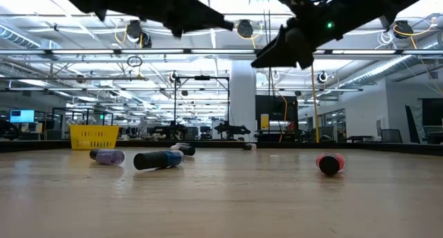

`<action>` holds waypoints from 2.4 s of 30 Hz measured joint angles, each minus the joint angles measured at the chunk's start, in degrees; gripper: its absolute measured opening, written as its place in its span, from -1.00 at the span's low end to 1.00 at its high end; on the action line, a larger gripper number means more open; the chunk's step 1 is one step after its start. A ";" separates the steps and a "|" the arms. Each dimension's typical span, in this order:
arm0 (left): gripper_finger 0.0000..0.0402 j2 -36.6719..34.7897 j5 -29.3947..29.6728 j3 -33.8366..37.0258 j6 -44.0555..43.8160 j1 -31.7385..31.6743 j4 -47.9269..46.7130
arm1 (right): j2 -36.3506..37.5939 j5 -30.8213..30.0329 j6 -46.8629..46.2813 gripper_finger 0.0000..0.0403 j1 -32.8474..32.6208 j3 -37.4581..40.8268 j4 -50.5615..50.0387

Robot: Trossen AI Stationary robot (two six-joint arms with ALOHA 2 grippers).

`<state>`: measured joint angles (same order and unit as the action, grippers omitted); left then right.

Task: Pick & Place Nail Polish
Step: Put the dark purple nail polish into the yellow bin

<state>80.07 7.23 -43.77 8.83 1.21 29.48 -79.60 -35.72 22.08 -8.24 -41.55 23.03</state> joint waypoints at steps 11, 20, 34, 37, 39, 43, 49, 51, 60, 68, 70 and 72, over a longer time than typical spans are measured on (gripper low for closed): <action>-0.70 0.20 13.49 0.05 46.49 16.04 -5.93 | 11.03 4.60 -4.06 0.11 5.08 7.31 -0.66; -0.74 -2.58 28.03 0.25 34.44 23.78 -7.54 | 15.84 4.49 -6.62 0.04 8.97 11.03 -0.53; -0.74 -33.65 40.01 35.20 16.76 19.95 12.74 | 16.99 4.52 -6.88 0.04 9.41 12.05 -0.45; -0.74 -37.57 43.71 43.01 10.24 17.32 22.21 | 16.99 4.52 -6.88 0.04 9.41 12.05 0.30; -0.74 -39.37 52.22 42.06 1.23 15.81 17.86 | 16.99 4.52 -6.87 0.04 9.41 12.05 0.91; -0.74 -40.01 60.81 42.16 -6.51 12.73 16.16 | 16.99 4.54 -6.65 0.04 9.41 12.05 1.96; -0.74 -40.39 65.10 42.18 -11.76 9.33 15.54 | 16.99 4.54 -6.62 0.04 9.41 12.05 2.00; -0.74 -40.38 67.01 42.18 -13.26 8.04 15.22 | 16.99 4.52 -6.59 0.03 9.41 12.05 2.01; -0.74 -40.35 64.82 35.40 -13.65 0.28 6.18 | 16.99 4.52 -6.36 0.03 9.41 12.05 2.10; -0.74 -39.08 47.55 19.67 -47.01 -15.74 -44.18 | 16.99 4.52 -6.36 0.03 9.43 12.05 2.22; -0.74 -37.81 43.79 18.91 -50.33 -20.42 -48.69 | 16.99 4.52 -6.36 0.03 9.43 12.05 2.20; -0.74 -36.40 39.48 18.91 -51.08 -24.63 -49.07 | 16.99 4.52 -6.38 0.03 9.41 12.05 2.13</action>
<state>43.67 46.71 -24.86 -42.25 -23.42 -19.59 -62.61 -31.20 15.70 1.17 -29.50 25.16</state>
